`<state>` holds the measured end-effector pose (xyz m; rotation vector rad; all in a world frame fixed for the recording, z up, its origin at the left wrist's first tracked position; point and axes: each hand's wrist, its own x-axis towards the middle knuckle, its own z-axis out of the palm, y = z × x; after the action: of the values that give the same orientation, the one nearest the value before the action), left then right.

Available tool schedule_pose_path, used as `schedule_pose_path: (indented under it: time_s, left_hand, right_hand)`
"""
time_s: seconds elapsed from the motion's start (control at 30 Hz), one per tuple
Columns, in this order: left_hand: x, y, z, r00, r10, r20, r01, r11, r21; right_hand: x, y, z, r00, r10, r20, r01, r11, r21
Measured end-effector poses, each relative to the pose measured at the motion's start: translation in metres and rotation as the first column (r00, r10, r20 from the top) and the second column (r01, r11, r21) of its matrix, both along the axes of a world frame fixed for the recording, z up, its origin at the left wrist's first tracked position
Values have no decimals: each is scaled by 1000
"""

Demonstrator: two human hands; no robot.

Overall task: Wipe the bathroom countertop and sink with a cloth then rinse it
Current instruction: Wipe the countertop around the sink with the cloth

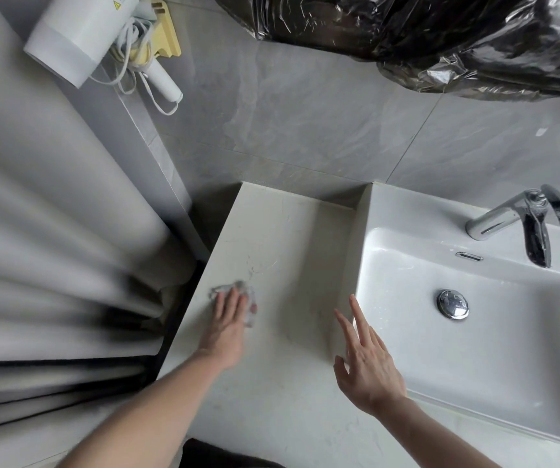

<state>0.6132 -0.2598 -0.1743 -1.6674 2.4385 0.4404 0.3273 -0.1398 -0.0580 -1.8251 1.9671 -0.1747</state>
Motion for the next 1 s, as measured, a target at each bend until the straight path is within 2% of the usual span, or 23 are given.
schedule_pose_path:
  time_s: [0.1,0.2,0.27,0.43,0.57,0.63,0.77,0.83,0.87,1.0]
  left_hand:
    - [42,-21,8,993,113,36,-114,994,4]
    - [49,-25,11,988,153,25,-155,979,132]
    - [39,-24,15,990,140,29,-142,984,104]
    - [-26,-6,13,995,-61,-74,72,984,163]
    - [-98,15,4,923,-380,-63,385,903,191]
    - [-124,25,13,911,-404,-80,411,888,206]
    - [-130,23,29,930,-266,-253,317,930,187]
    - [-107,14,39,916,-87,-391,167,970,176]
    - [-90,8,42,911,-8,-412,87,981,172]
    - [4,-18,35,937,236,-257,-212,970,117]
  right_hand:
    - [0,0,0,1000,3,2,-3,1000,-8]
    - [0,-1,1,1000,6,2,-6,1000,-7]
    - [1,-1,2,1000,9,3,-9,1000,-1]
    - [1,-1,3,1000,0,-3,0,1000,-3]
    - [2,-1,3,1000,6,-22,-6,1000,0]
    - [2,-1,3,1000,2,-25,-1,1000,9]
    - [2,-1,2,999,19,-34,-18,999,33]
    - [2,-1,-2,998,30,-54,-28,999,34]
    - [2,-2,-2,997,30,-64,-30,999,14]
    - [20,-19,0,995,99,7,-98,992,-83]
